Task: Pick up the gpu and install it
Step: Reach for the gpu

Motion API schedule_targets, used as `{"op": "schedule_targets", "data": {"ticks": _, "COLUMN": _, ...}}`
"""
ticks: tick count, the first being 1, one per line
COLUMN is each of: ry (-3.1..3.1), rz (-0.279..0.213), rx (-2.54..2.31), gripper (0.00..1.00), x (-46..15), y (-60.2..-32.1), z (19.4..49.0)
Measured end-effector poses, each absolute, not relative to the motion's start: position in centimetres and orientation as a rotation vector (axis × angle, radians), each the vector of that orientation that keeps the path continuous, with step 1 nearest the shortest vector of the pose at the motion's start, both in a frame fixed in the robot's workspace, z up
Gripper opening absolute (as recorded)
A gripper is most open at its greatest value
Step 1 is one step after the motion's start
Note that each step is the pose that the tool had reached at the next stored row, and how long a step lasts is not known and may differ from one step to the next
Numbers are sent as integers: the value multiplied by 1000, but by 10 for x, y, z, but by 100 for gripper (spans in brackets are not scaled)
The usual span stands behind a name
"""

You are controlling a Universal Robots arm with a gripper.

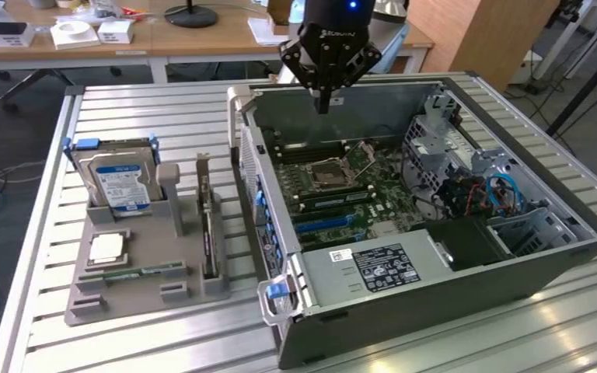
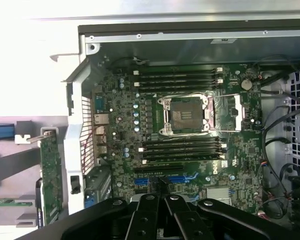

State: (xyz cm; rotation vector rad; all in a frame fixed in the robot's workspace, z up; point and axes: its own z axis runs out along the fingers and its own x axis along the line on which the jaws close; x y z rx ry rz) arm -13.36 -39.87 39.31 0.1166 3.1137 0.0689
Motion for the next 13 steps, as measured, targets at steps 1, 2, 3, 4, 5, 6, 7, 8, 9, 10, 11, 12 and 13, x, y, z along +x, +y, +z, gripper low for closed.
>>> {"op": "schedule_targets", "data": {"ticks": 1, "ry": 3114, "rz": 69, "rx": 116, "gripper": 10, "x": -136, "y": -399, "z": 393}}
{"op": "schedule_targets", "data": {"ticks": 2, "ry": 3114, "rz": 69, "rx": 116, "gripper": 10, "x": -140, "y": -398, "z": 393}}
{"op": "schedule_targets", "data": {"ticks": 3, "ry": 3114, "rz": 69, "rx": 117, "gripper": 10, "x": -143, "y": -398, "z": 393}}
{"op": "schedule_targets", "data": {"ticks": 4, "ry": 3114, "rz": 69, "rx": 117, "gripper": 10, "x": -146, "y": -398, "z": 393}}
{"op": "schedule_targets", "data": {"ticks": 5, "ry": 3114, "rz": 69, "rx": 117, "gripper": 10, "x": -150, "y": -398, "z": 393}}
{"op": "schedule_targets", "data": {"ticks": 6, "ry": 3114, "rz": 69, "rx": 116, "gripper": 10, "x": -153, "y": -397, "z": 393}}
{"op": "schedule_targets", "data": {"ticks": 7, "ry": 3114, "rz": 69, "rx": 116, "gripper": 10, "x": -157, "y": -397, "z": 393}}
{"op": "schedule_targets", "data": {"ticks": 8, "ry": 3114, "rz": 69, "rx": 117, "gripper": 10, "x": -160, "y": -397, "z": 393}}
{"op": "schedule_targets", "data": {"ticks": 9, "ry": 3114, "rz": 69, "rx": 117, "gripper": 10, "x": -163, "y": -397, "z": 393}}
{"op": "schedule_targets", "data": {"ticks": 10, "ry": 3114, "rz": 69, "rx": 117, "gripper": 10, "x": -167, "y": -397, "z": 393}}
{"op": "schedule_targets", "data": {"ticks": 11, "ry": 3114, "rz": 69, "rx": 116, "gripper": 10, "x": -170, "y": -397, "z": 393}}
{"op": "schedule_targets", "data": {"ticks": 12, "ry": 3114, "rz": 69, "rx": 117, "gripper": 10, "x": -173, "y": -397, "z": 392}}
{"op": "schedule_targets", "data": {"ticks": 13, "ry": 3114, "rz": 69, "rx": 117, "gripper": 10, "x": -176, "y": -397, "z": 392}}
